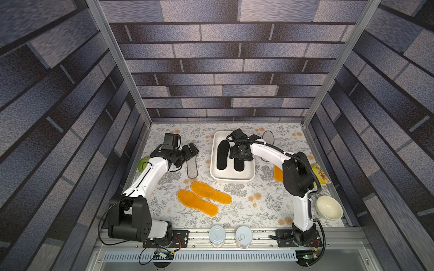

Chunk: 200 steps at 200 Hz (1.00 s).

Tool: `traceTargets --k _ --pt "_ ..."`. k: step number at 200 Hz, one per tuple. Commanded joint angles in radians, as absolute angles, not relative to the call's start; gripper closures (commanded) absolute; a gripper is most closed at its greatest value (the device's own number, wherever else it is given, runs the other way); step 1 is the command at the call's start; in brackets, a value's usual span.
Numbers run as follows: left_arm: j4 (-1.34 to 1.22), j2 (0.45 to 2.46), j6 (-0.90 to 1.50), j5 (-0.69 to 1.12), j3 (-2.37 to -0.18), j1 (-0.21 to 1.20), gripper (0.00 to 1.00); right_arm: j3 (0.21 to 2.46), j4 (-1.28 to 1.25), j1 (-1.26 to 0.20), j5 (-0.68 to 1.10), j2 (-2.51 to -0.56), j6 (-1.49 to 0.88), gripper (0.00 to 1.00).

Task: Put the insoles into the storage box
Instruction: Place the insole in the storage box, then pick up the insole from the center of the board.

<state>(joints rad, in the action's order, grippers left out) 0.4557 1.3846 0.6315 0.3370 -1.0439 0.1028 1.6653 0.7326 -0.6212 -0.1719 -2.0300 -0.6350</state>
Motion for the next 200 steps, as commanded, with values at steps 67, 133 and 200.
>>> traceTargets --k 67,133,200 --pt "0.519 1.386 0.604 0.232 -1.032 0.098 0.0 1.607 0.701 -0.618 -0.094 -1.725 -0.523 0.16" --pt "0.555 1.479 0.567 0.179 -1.072 0.127 0.0 1.464 0.684 -0.62 -0.125 -1.499 -0.511 0.15" --pt "0.627 1.626 0.513 0.084 -1.155 0.179 0.0 1.319 0.655 -0.618 -0.152 -1.376 -0.508 0.13"
